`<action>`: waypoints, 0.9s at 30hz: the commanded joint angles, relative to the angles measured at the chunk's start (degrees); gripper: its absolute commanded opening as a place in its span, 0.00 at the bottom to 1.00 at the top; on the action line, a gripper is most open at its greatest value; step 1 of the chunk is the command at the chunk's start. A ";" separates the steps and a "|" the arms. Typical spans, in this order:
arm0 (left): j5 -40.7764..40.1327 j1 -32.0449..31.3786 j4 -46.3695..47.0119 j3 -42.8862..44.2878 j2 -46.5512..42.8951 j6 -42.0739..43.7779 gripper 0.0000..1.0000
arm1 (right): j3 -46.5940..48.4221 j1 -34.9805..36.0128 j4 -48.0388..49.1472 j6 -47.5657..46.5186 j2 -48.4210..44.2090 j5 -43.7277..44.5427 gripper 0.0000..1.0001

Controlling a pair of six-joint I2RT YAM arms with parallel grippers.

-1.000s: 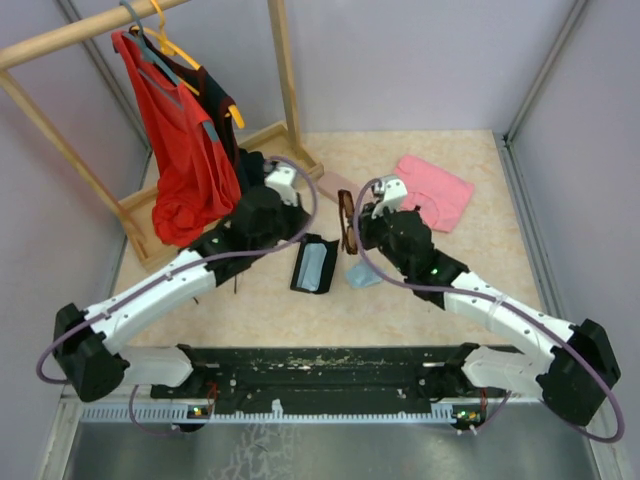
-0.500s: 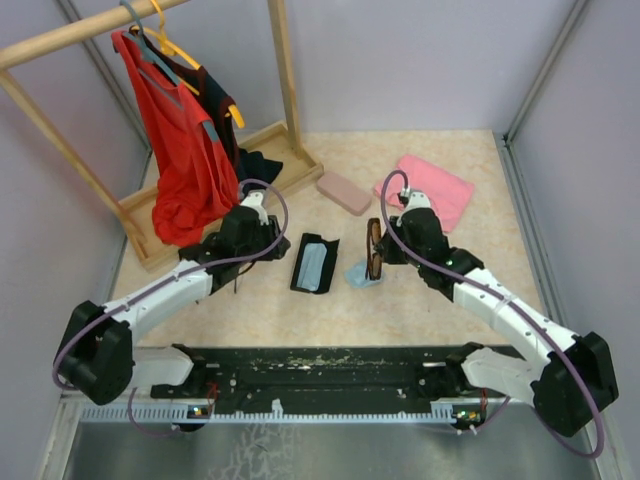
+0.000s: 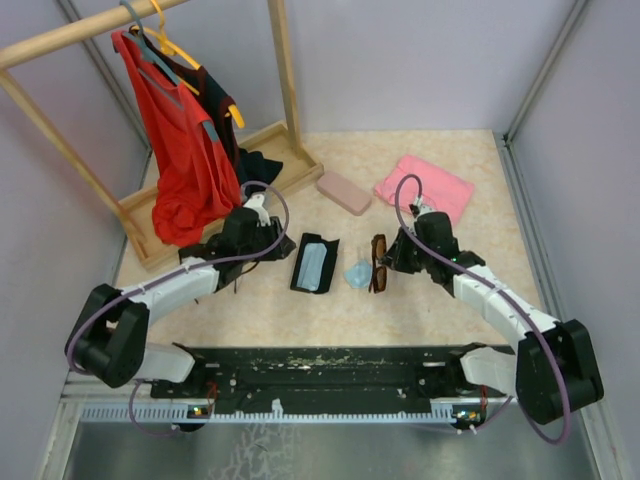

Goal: Organize the sunglasses
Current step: Adjust the sunglasses case at the center of the board.

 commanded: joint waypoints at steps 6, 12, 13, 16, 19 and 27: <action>5.29 0.36 5.45 -4.73 0.55 -1.50 0.43 | 2.02 -0.10 1.65 1.07 -2.37 3.73 0.00; 5.88 0.38 5.65 -5.38 1.16 -1.18 0.43 | -3.31 -5.43 6.41 2.91 -5.08 -0.84 0.00; 6.53 0.34 5.89 -5.54 1.41 -1.24 0.43 | -3.88 -6.65 6.16 4.00 -4.97 -1.09 0.00; 8.20 0.29 6.79 -6.24 2.42 -1.47 0.44 | -5.24 -7.23 7.90 4.42 -6.00 -2.91 0.00; 9.40 0.27 8.37 -7.66 3.09 -2.12 0.48 | -4.81 -7.29 8.33 4.30 -6.25 -5.10 0.00; 12.55 -0.32 12.15 -11.01 3.77 -4.87 0.55 | -1.64 -6.21 6.95 3.29 -4.12 -10.53 0.00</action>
